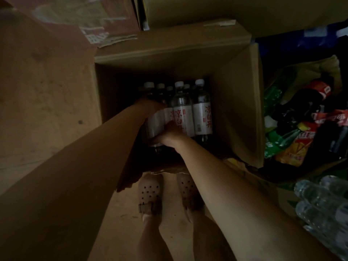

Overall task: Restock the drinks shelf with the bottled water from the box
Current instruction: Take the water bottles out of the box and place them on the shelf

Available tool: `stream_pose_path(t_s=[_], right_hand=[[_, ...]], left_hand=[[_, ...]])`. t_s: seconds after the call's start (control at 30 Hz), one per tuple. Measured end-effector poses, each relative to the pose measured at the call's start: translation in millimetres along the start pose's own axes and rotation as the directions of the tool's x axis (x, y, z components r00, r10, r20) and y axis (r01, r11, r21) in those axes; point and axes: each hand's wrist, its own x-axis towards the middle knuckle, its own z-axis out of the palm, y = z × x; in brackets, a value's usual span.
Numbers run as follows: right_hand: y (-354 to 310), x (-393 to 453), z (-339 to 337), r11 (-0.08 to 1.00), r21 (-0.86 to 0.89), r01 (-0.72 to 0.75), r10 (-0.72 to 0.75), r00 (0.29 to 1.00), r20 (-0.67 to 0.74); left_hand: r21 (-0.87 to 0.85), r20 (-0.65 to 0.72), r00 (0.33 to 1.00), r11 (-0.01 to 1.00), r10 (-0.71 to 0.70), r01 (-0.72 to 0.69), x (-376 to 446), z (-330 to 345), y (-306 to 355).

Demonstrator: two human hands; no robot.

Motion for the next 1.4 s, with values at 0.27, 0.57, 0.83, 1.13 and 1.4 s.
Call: stream_pose_path(t_s=[0.27, 0.57, 0.83, 1.13, 1.4], right_hand=[[6, -8, -3, 0.998, -0.012, 0.055, -0.056, 0.993, -0.1], [-10, -82, -33, 0.992, -0.047, 0.117, -0.121, 0.988, -0.099], [-33, -195, -86, 0.973, 0.082, 0.215, -0.214, 0.976, -0.028], [-87, -320, -149, 0.828, 0.246, 0.503, -0.5, 0.862, -0.08], [-118, -434, -182, 0.688, 0.262, 0.676, -0.678, 0.728, -0.099]], left_hand=[[-0.097, -0.076, 0.995, 0.993, 0.065, -0.072, -10, 7, -5], [-0.196, -0.084, 0.99, 0.972, 0.111, -0.125, -86, -19, 17], [-0.284, 0.014, 0.985, 0.945, 0.174, -0.162, -194, -48, 76], [-0.197, 0.088, 0.891, 0.884, 0.446, -0.424, -310, -102, 189], [-0.097, 0.156, 0.785, 0.801, 0.599, -0.591, -405, -135, 261]])
